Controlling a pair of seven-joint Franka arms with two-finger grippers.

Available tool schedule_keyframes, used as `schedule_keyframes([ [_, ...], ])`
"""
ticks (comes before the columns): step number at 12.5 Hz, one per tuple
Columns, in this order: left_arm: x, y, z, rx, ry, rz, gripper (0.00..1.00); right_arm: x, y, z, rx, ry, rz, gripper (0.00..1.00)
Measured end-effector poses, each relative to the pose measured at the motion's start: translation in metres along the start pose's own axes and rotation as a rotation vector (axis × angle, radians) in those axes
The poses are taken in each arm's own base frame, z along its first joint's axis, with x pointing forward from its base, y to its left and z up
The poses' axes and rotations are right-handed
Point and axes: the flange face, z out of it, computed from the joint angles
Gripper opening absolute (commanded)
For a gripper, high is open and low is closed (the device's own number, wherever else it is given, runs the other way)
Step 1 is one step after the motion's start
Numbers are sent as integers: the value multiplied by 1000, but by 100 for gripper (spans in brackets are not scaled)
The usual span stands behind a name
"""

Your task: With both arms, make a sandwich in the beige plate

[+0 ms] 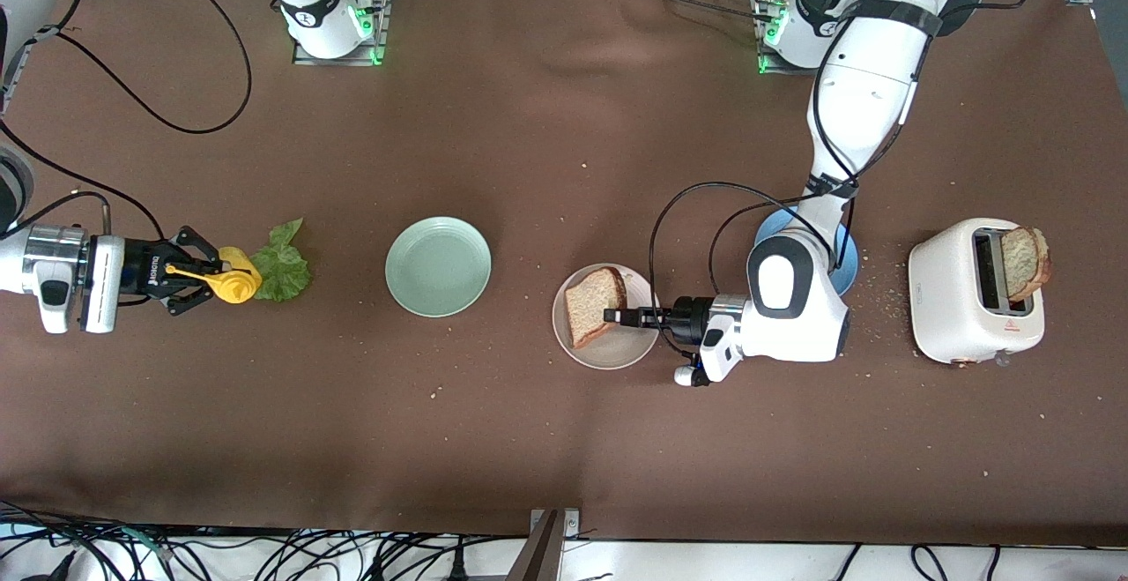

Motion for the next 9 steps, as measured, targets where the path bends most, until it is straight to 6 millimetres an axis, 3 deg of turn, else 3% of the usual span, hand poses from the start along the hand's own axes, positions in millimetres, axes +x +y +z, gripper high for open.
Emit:
schedule_keyframes([
  [5, 6, -3, -14, 77, 18, 36, 100, 24, -2, 26, -23, -47, 29, 0],
  [7, 8, -7, -23, 143, 18, 61, 100, 44, -6, 47, -56, -107, 45, 0],
  [9, 14, -15, -46, 239, 36, 76, 100, 75, -13, 77, -120, -198, 36, 0],
])
